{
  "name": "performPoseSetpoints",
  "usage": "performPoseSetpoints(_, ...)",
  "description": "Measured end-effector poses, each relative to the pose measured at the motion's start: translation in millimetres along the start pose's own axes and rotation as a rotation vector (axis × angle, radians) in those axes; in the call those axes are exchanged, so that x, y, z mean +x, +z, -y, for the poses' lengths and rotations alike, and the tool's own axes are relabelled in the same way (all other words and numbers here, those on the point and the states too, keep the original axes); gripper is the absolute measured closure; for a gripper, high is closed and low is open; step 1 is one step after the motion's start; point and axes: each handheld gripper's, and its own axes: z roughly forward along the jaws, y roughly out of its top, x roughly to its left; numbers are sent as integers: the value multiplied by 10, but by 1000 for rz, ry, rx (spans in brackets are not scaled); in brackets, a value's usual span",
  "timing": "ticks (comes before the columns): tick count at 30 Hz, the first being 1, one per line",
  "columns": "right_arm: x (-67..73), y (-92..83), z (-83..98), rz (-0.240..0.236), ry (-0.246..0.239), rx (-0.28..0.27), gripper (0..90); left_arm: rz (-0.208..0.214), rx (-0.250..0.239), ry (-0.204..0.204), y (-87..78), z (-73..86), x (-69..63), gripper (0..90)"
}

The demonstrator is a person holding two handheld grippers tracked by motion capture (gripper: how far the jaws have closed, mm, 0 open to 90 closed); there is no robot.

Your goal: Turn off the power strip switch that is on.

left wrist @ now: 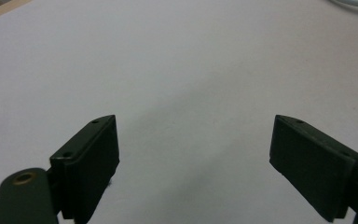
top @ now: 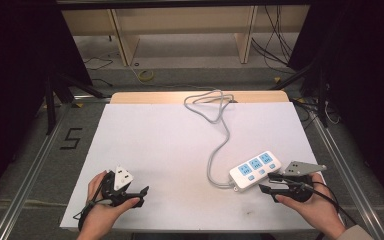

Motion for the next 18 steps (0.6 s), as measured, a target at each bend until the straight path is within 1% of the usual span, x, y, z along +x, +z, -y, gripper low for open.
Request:
performPoseSetpoints(7,-30,-41,-60,13,32,19,494,3,-2,-6,4,3,4,153)
performPoseSetpoints(11,-46,-57,-111,25,39,41,576,3,-6,-8,5,-1,4,154)
performPoseSetpoints(18,-77,-62,-249,58,45,114,742,2,-12,-9,14,-12,5,155)
